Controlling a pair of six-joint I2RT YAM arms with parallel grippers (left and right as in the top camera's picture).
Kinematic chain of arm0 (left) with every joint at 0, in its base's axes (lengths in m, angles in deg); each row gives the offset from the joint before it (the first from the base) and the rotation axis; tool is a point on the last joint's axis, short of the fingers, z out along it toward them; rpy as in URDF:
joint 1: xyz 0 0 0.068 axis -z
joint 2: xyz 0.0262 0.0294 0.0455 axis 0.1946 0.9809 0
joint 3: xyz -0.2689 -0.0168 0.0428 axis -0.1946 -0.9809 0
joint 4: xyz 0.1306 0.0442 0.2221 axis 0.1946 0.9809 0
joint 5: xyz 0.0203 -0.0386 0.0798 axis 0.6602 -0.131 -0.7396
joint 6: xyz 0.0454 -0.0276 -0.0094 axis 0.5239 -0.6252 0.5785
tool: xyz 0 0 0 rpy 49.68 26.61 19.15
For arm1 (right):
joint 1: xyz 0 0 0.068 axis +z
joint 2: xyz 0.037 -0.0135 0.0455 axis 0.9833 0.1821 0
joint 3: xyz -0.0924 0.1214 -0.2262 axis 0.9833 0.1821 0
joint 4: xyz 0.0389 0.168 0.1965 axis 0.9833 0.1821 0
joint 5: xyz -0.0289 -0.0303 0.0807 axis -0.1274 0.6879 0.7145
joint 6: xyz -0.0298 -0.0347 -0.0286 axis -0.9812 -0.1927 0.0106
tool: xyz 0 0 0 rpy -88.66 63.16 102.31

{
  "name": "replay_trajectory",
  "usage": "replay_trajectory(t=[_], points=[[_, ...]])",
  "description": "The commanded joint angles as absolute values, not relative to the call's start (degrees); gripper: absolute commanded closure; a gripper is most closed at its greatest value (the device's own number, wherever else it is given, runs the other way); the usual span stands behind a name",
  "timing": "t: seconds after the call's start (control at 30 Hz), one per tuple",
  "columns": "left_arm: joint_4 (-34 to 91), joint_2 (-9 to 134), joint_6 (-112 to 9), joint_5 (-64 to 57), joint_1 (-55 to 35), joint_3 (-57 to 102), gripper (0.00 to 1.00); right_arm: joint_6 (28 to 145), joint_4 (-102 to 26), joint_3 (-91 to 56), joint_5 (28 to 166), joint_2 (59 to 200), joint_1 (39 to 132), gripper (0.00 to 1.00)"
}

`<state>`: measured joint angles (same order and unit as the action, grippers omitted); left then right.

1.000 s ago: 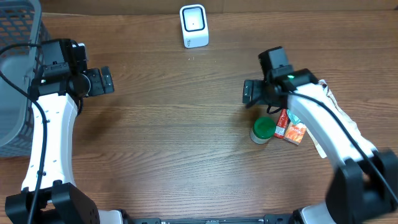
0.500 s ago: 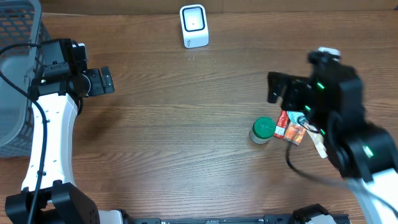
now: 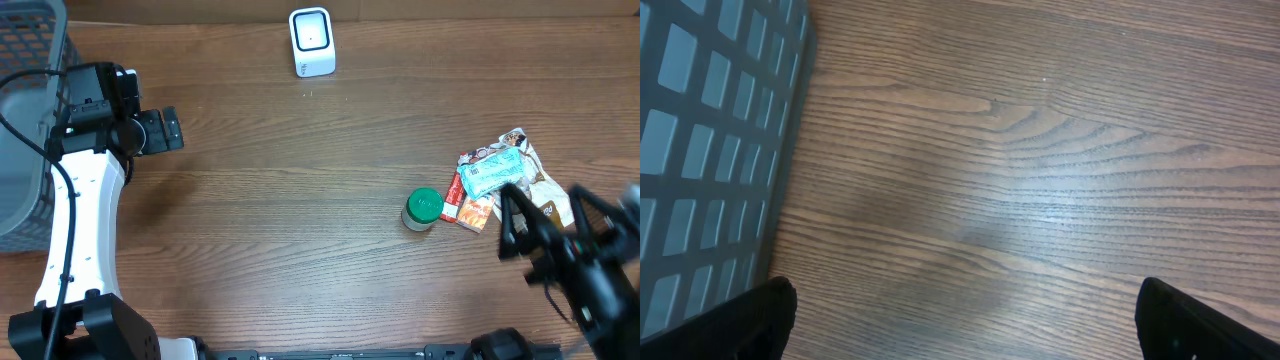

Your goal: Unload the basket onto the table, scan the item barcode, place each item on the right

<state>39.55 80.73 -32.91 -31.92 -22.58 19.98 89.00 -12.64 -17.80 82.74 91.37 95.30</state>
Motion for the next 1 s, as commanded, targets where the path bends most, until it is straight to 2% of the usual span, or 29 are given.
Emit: replay_trajectory(t=[0.0, 0.27, 0.63, 0.77, 0.97], points=[[39.5, 81.0, -33.5, -32.0, -22.4, 20.4, 0.0, 88.7, -11.4, -18.7, 82.1, 86.3, 95.2, 0.0], [39.5, 81.0, -33.5, -32.0, -22.4, 20.4, 0.0, 89.2, -9.3, -12.3, 83.4, 71.5, 95.2, 0.0], [39.5, 81.0, -33.5, -32.0, -22.4, 20.4, 0.0, 89.1, -18.3, 2.5, 83.1, 59.2, 95.0, 0.0], [39.5, 81.0, -33.5, -32.0, -22.4, 20.4, 0.0, 89.2, -26.8, 8.6, 82.7, 59.2, 94.9, 0.0], [39.5, 81.0, -33.5, -32.0, -22.4, 20.4, 0.0, 89.1, -47.9, 19.3, 82.7, 59.2, 94.9, 0.0]])
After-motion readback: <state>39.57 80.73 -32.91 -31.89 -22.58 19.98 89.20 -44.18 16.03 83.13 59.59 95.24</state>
